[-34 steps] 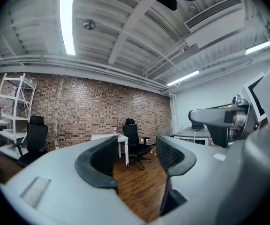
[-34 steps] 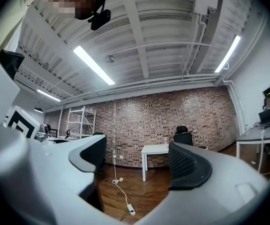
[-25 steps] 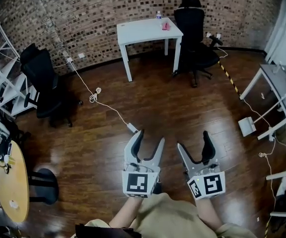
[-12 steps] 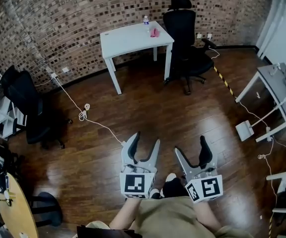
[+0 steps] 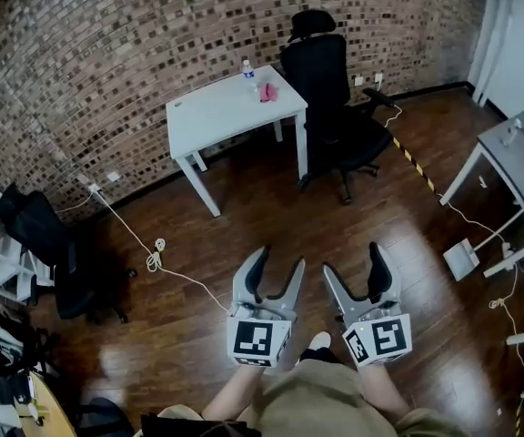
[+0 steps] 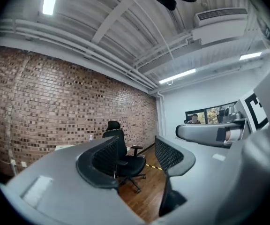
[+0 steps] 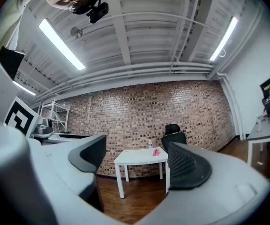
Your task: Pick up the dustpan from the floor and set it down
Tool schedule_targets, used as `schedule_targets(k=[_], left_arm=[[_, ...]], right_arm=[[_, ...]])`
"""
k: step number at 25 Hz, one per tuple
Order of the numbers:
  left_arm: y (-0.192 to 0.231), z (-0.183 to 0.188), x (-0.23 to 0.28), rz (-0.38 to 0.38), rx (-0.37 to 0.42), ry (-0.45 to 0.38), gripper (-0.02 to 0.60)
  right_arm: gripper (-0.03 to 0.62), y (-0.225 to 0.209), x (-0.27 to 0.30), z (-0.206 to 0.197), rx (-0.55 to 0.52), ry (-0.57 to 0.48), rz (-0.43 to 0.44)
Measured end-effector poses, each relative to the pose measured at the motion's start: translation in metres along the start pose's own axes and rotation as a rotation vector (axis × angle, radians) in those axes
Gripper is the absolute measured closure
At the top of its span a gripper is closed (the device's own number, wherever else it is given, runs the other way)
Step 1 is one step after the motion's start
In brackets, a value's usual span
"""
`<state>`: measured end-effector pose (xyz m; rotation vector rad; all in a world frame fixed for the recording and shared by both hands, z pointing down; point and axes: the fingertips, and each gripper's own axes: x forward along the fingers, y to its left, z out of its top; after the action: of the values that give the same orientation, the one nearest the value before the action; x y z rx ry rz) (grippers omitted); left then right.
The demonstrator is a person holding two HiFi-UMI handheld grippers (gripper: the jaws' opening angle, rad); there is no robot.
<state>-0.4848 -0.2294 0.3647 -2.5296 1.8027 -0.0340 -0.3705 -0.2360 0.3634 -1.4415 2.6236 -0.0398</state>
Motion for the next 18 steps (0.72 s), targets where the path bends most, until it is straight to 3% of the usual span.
schedule_targets(k=[4,7,14,18], left_arm=[[-0.010,-0.002,0.072,-0.075,0.012,-0.005,0.345],[-0.032,-0.008,0.118,-0.176,0.002,0.024,0.345],[-0.165,-0.015,0.231,-0.529,0.036,0.018,0.347],[-0.229,-0.024,0.283,-0.712,0.032,0.022,0.347]], right_arm=[[0.194,-0.064,0.015,-0.010,0.030,-0.008,-0.101],[0.194,-0.101,0.009,-0.023,0.054,0.031,-0.195],[0.200,-0.238,-0.050,-0.011,0.031,-0.021,-0.551],[0.200,-0.303,-0.073,-0.013,-0.024,-0.014,-0.708]])
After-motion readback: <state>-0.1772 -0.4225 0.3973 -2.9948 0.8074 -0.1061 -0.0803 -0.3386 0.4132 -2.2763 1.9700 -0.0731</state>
